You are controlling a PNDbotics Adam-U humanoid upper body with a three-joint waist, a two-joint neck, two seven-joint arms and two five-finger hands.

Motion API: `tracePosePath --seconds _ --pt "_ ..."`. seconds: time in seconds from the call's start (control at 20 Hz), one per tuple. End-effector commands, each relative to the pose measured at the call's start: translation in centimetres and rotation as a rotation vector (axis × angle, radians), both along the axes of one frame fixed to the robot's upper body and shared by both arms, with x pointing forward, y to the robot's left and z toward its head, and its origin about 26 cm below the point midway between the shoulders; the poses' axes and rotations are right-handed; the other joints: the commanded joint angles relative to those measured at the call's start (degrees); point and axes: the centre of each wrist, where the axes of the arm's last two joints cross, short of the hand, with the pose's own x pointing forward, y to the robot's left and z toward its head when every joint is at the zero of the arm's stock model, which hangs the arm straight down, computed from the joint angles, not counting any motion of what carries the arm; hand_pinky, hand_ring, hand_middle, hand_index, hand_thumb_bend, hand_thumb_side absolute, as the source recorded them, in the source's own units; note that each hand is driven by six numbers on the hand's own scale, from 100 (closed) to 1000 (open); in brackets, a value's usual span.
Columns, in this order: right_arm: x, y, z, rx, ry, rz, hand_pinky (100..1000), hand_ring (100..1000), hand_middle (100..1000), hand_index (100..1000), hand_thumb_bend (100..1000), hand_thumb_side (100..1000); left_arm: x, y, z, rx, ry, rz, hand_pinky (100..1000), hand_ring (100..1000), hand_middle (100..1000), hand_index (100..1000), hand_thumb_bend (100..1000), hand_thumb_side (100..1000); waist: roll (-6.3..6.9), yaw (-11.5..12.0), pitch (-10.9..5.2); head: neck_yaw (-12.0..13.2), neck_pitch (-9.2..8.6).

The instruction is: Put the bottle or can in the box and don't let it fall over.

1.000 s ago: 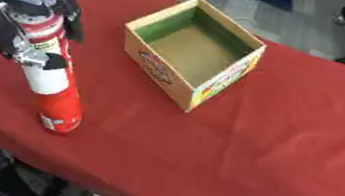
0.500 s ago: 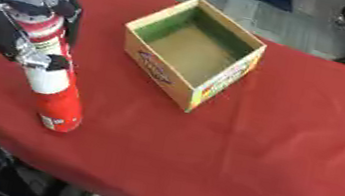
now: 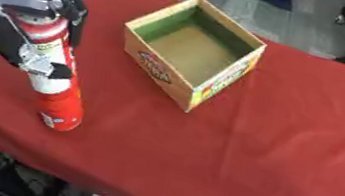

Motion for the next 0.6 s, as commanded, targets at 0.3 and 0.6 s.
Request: tracePosePath --seconds 0.3,0.6 --pt "0.0 -0.1 0.8 -0.01 -0.018 0.0 850 783 690 864 100 524 -0.6 -0.6 0.0 0.01 -0.073 -0.077 100 303 247 142 502 100 0.41 -0.2 -0.12 -0.3 -0.3" --pt "0.0 -0.1 0.9 -0.012 -0.017 0.002 850 783 690 864 100 523 -0.8 -0.6 0.5 -0.013 -0.102 -0.096 100 275 212 134 505 100 0.67 -0.4 -0.12 -0.2 -0.34"
